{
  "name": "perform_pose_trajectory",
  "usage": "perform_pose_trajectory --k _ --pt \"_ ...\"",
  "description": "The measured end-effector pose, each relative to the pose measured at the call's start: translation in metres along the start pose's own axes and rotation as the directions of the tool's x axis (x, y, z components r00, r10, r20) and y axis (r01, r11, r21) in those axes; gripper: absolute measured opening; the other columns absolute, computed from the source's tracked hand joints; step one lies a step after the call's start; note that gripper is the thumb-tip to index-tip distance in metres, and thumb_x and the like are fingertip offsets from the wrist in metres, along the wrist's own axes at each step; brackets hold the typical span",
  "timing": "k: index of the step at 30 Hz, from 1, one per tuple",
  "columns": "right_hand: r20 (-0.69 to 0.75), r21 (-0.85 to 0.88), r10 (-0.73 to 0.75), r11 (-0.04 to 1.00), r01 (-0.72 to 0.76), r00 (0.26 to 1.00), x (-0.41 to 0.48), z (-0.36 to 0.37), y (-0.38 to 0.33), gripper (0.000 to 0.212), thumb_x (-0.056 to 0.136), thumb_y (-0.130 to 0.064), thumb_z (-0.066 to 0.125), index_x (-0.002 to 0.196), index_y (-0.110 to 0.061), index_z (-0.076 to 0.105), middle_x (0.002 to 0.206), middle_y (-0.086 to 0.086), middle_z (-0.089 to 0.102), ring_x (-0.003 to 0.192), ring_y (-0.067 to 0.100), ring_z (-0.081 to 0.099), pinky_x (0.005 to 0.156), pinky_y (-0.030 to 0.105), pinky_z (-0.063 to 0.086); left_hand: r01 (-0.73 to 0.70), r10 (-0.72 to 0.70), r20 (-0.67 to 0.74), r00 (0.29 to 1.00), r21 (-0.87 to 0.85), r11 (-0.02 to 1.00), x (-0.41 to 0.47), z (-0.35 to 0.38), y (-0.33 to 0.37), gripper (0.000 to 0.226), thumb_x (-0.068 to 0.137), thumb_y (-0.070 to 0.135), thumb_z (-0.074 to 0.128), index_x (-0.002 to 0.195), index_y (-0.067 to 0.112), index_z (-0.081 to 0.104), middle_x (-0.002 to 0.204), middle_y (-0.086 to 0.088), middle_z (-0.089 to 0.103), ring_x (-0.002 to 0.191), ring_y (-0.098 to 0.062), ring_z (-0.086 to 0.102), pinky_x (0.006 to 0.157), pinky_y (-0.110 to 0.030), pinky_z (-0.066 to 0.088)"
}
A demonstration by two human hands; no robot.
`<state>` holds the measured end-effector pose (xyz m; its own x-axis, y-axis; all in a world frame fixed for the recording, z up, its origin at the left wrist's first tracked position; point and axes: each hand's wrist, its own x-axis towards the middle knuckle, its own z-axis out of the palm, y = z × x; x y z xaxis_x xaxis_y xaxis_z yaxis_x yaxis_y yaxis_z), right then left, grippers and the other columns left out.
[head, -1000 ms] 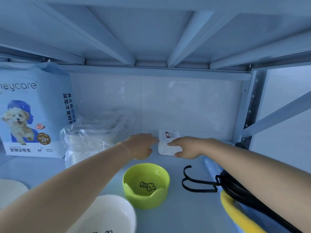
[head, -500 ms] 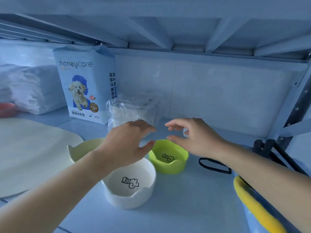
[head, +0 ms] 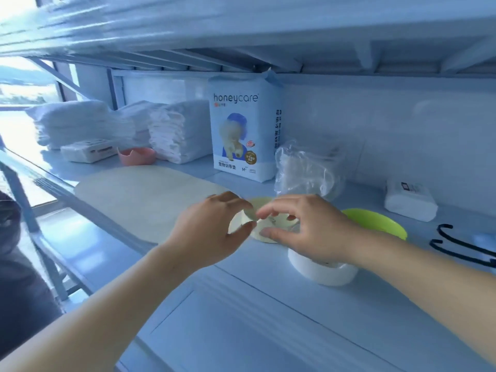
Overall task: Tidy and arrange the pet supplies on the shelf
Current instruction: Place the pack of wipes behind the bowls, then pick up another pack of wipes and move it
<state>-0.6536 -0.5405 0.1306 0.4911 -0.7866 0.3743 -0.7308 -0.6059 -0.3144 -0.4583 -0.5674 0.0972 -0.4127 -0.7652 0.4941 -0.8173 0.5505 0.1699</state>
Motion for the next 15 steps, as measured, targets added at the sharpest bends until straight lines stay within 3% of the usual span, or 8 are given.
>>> perform_pose_trajectory --k 3,10,12,15 --pt "0.008 0.044 -0.037 0.998 0.036 0.999 0.034 0.034 -0.040 0.023 0.084 -0.040 0.064 0.106 -0.035 0.065 0.094 -0.028 0.060 0.089 -0.010 0.051 0.076 0.003 0.035 0.030 -0.029 -0.016 0.999 0.044 0.999 -0.036 -0.028 -0.048 0.033 0.086 0.053 0.045 0.117 0.042 0.053 0.115 0.021 0.055 0.096 -0.006 0.055 0.064 -0.023 0.037" --pt "0.027 0.098 -0.183 0.979 0.180 0.983 0.117 0.117 -0.140 0.027 0.085 -0.043 0.061 0.109 -0.031 0.065 0.101 -0.017 0.064 0.092 -0.002 0.052 0.077 0.008 0.039 0.145 -0.142 -0.034 0.989 0.143 0.979 -0.110 -0.097 -0.165 0.032 0.087 0.052 0.046 0.115 0.041 0.056 0.114 0.020 0.057 0.098 -0.009 0.058 0.071 -0.028 0.049" --pt "0.017 0.112 -0.208 0.972 0.205 0.978 0.138 0.136 -0.163 0.026 0.085 -0.043 0.061 0.108 -0.030 0.066 0.100 -0.015 0.064 0.091 -0.002 0.052 0.075 0.008 0.038 0.158 -0.155 -0.029 0.987 0.156 0.975 -0.127 -0.111 -0.191 0.032 0.087 0.051 0.046 0.116 0.042 0.055 0.114 0.020 0.058 0.095 -0.008 0.059 0.071 -0.028 0.050" --pt "0.018 0.153 -0.221 0.964 0.216 0.975 0.165 0.161 -0.188 0.024 0.084 -0.041 0.063 0.107 -0.033 0.065 0.098 -0.020 0.062 0.090 -0.003 0.054 0.075 0.005 0.039 0.194 -0.193 -0.026 0.981 0.201 0.960 -0.154 -0.121 -0.227 0.033 0.087 0.053 0.046 0.117 0.042 0.055 0.117 0.024 0.056 0.076 0.001 0.048 0.063 -0.020 0.039"
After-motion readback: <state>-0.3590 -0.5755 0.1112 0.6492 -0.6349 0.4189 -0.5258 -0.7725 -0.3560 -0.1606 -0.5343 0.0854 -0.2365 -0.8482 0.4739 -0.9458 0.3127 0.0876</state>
